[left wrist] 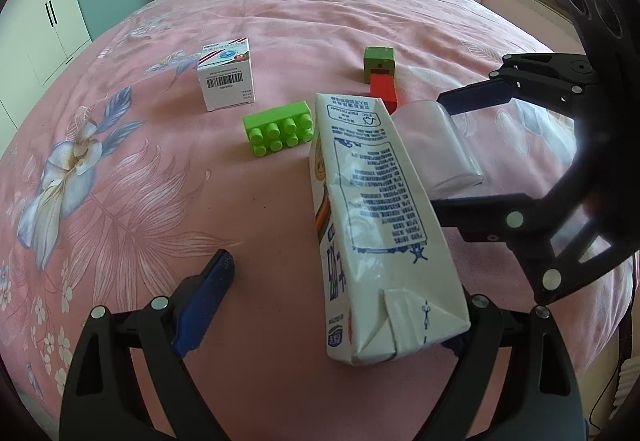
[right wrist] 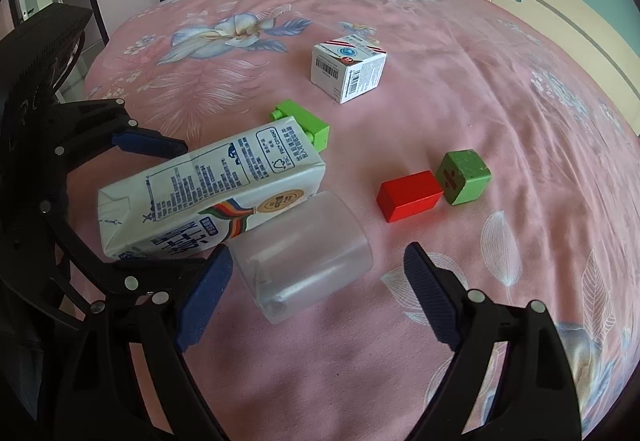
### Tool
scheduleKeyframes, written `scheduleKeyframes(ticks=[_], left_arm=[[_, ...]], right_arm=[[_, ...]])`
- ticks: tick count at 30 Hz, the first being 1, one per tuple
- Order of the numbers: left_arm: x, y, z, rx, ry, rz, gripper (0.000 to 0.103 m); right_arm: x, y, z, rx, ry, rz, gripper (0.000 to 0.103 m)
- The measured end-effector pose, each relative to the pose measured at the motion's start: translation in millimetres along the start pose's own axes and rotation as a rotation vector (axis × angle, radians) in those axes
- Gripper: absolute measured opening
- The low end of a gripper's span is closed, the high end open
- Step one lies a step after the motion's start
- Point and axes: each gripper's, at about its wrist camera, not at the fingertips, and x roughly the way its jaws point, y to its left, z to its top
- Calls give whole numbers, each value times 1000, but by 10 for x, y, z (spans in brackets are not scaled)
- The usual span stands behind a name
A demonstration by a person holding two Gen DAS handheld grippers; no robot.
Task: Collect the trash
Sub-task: 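Grasp the milk carton with left tool while right tool grasps clear plastic cup, then carry the milk carton and clear cup with both tools over the trash bin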
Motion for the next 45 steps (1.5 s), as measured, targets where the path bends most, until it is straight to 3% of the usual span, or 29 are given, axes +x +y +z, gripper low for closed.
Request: scheduleKeyframes(ticks=[2,6,8,14,28,45], left_arm=[[3,16,12,1,-7,13,91],[16,34,29,5,-12,7,83],[19,38,35,3,-14,21,67],[20,79,75,7,-11,-11,40],[-76,86,42,27,-8,-22,39],[-388,154,-105,26,-29,-18,39]], right_arm=[[25,18,15,-10,2,3,70],[70,54,20,-25,9,-3,63],[77,56,15,-26,8,-7,62],[60,79,-13,-12,5,-12,59],[-86,103,-175,37,-1,-10,58],[-433,280,-380,75,-42,-76,58]])
